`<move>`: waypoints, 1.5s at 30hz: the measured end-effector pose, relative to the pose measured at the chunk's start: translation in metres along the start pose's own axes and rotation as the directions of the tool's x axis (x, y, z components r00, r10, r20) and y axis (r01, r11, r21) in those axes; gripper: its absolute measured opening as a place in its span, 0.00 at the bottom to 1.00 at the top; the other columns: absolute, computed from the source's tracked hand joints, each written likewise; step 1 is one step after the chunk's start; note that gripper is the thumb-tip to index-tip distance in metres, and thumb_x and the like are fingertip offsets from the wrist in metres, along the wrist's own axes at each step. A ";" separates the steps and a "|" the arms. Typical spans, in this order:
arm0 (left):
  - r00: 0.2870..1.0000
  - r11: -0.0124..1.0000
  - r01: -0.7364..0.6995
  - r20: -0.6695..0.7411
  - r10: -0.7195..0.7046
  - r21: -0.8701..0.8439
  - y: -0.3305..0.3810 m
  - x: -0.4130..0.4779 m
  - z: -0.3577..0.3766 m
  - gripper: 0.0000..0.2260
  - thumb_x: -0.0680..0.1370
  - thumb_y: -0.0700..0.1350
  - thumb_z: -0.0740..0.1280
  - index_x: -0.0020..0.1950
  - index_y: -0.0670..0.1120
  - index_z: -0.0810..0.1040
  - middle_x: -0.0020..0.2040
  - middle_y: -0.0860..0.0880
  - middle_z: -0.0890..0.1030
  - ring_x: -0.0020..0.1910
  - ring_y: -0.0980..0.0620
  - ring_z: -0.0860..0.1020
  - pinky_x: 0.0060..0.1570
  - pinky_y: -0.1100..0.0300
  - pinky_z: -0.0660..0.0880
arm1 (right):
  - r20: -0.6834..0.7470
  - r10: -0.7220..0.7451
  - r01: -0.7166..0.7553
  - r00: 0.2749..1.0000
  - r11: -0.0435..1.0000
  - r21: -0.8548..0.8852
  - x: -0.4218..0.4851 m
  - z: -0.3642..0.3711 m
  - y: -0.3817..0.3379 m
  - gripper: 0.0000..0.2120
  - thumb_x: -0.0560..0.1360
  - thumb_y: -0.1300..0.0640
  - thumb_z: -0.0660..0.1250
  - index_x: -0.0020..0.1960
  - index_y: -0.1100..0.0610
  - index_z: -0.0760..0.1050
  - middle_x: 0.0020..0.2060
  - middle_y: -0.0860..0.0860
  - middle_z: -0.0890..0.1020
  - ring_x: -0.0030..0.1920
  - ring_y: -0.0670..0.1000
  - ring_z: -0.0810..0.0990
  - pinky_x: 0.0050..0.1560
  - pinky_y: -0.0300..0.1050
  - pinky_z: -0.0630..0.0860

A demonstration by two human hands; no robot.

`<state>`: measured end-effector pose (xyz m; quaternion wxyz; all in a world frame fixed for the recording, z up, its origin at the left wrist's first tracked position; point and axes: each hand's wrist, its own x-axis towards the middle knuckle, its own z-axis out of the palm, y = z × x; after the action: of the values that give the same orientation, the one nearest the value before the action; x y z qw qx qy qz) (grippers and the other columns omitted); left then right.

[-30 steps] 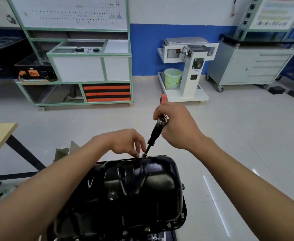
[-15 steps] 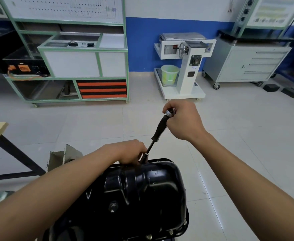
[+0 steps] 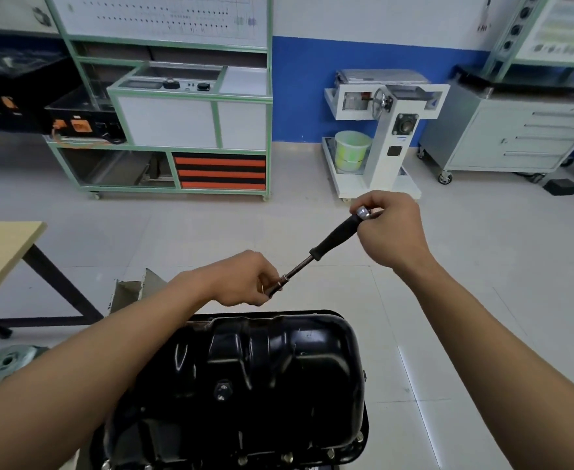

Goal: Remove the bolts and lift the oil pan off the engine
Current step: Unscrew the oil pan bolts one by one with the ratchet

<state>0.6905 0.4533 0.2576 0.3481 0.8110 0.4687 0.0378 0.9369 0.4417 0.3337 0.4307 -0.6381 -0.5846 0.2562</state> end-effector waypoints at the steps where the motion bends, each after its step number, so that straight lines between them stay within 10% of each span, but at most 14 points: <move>1: 0.998 0.995 0.010 -0.054 -0.016 -0.099 -0.003 -0.010 -0.006 0.11 0.74 0.32 0.71 0.54 0.43 0.84 0.42 0.47 0.86 0.38 0.48 0.82 0.45 0.53 0.80 | -0.008 0.017 -0.017 1.000 0.999 0.051 0.003 -0.002 -0.003 0.18 0.70 0.73 0.59 0.37 0.53 0.80 0.34 0.49 0.79 0.22 0.42 0.72 0.21 0.34 0.64; 8: 0.910 0.804 -0.082 -0.373 -0.181 -0.589 -0.031 -0.105 -0.040 0.17 0.75 0.30 0.73 0.60 0.45 0.80 0.42 0.43 0.88 0.42 0.49 0.86 0.42 0.59 0.82 | 0.096 0.232 -0.251 0.968 0.901 0.353 0.011 0.032 -0.045 0.19 0.71 0.76 0.56 0.40 0.58 0.81 0.39 0.60 0.82 0.39 0.57 0.80 0.32 0.41 0.75; 17: 0.742 0.788 -0.101 -0.573 -0.347 -0.608 -0.149 -0.281 -0.078 0.07 0.78 0.35 0.72 0.53 0.44 0.84 0.45 0.46 0.88 0.43 0.47 0.87 0.38 0.62 0.81 | 0.317 0.223 -0.347 0.922 0.840 0.417 -0.038 0.200 -0.167 0.26 0.54 0.77 0.53 0.43 0.58 0.79 0.42 0.64 0.80 0.42 0.59 0.79 0.32 0.41 0.74; 31: -0.006 0.310 0.541 -0.373 -0.928 -0.782 -0.457 -0.583 0.051 0.06 0.75 0.37 0.75 0.51 0.39 0.87 0.42 0.43 0.86 0.38 0.51 0.82 0.40 0.65 0.73 | 0.617 0.213 -0.423 0.757 0.881 0.214 -0.205 0.547 -0.242 0.19 0.67 0.79 0.58 0.38 0.57 0.78 0.35 0.56 0.77 0.35 0.53 0.72 0.36 0.47 0.69; 45: -0.107 0.154 0.603 -0.270 -0.957 -0.783 -0.535 -0.580 0.109 0.11 0.78 0.33 0.68 0.59 0.38 0.85 0.57 0.38 0.84 0.56 0.40 0.82 0.58 0.53 0.78 | 0.586 0.261 -0.379 0.767 0.922 0.085 -0.232 0.603 -0.200 0.21 0.67 0.77 0.61 0.33 0.52 0.80 0.31 0.50 0.78 0.35 0.53 0.68 0.36 0.49 0.66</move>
<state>0.0168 0.1095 0.0084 0.2194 0.1363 0.9336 0.2484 0.2879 0.3570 0.1627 0.2499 -0.5779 -0.5388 0.5597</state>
